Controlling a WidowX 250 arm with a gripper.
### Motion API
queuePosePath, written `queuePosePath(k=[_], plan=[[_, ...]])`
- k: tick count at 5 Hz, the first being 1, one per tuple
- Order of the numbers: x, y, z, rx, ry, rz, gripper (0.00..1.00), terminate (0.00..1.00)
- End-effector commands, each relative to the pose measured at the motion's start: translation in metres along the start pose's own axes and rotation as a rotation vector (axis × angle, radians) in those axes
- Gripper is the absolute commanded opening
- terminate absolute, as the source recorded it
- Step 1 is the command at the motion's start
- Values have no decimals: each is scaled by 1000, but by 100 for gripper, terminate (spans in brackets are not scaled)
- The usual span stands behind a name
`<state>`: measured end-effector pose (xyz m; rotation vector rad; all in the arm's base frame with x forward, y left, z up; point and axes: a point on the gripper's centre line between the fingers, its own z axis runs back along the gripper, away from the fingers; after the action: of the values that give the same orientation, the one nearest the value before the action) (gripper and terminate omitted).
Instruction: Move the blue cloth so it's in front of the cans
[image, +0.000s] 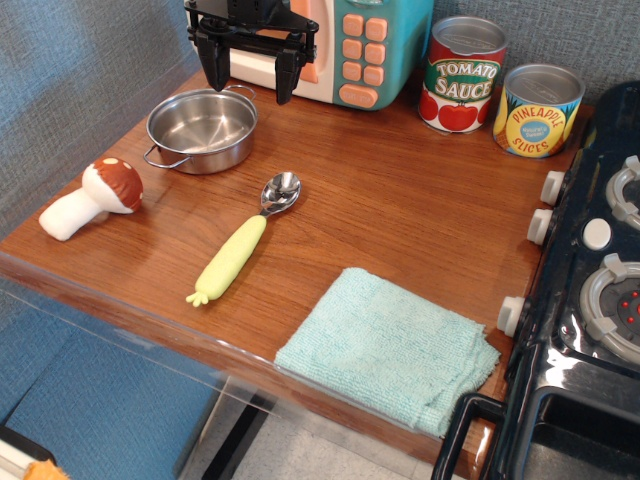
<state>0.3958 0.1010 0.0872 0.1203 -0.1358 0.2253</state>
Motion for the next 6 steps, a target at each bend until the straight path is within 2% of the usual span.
queuePosePath(k=[1,3,4,5,6], plan=[[0,0,0,0,0,0,100,0],[-59,-64,22,-18,-65,-168,100,0],[-103,-104,26,-37,-99,-286,100,0],[-135,-132,22,-52,-93,-357,100,0],[-161,-145,19,-62,-89,-388,100,0]])
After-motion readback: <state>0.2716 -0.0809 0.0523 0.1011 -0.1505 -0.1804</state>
